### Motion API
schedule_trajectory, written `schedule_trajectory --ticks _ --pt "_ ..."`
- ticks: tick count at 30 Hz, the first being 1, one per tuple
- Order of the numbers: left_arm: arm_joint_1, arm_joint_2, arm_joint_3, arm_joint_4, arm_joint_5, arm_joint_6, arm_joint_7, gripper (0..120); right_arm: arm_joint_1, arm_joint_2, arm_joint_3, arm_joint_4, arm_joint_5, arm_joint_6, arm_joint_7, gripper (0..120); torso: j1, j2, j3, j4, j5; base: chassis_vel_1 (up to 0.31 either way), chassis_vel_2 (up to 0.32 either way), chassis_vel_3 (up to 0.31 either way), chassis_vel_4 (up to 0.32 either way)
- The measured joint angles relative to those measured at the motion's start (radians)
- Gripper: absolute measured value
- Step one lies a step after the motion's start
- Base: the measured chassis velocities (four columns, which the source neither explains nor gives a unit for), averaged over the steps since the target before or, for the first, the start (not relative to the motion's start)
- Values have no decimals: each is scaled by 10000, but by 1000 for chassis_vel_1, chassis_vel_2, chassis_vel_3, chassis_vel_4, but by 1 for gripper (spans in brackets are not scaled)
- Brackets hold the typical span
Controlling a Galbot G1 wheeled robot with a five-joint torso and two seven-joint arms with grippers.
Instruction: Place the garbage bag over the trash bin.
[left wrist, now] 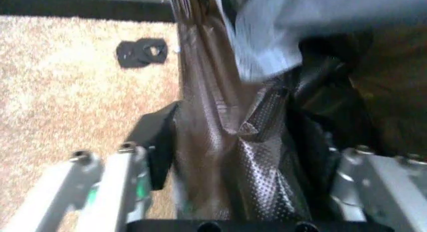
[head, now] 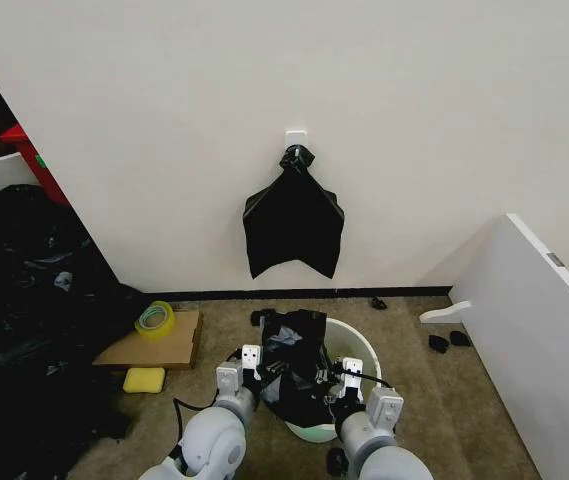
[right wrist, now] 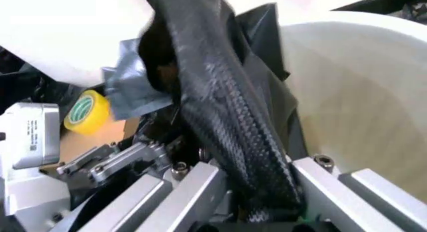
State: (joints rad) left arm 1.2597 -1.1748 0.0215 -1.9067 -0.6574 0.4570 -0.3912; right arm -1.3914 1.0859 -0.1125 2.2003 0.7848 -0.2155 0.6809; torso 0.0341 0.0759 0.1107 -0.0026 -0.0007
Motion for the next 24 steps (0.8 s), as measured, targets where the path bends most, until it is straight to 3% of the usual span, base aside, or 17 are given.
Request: schedule_trajectory --ticks 6,12,17,20,24 --pt "0 232 -174 -177 -103 715 -62 30 24 -12 12 -79 -239 1 -103 0 0 0 0 1 1 0 0 0 0" --pt "-69 265 -394 -58 -243 743 -62 11 27 -28 32 -88 -486 87 -312 0 0 0 1 2 1 0 0 0 0" --pt "-122 360 -811 -71 -546 394 64 5 26 -151 253 -430 -1500 551 -843 0 1 0 3 -6 -11 0 0 0 0" --pt "-70 597 -1016 -265 -353 154 241 3 61 -223 398 -769 -2079 961 -1271 0 1 -1 3 0 6 0 0 0 0" --pt "279 1093 -1122 -457 1456 -1260 1156 3 272 -315 752 -1168 -2869 2015 -2099 0 1 -1 3 1 -1 0 0 0 0"
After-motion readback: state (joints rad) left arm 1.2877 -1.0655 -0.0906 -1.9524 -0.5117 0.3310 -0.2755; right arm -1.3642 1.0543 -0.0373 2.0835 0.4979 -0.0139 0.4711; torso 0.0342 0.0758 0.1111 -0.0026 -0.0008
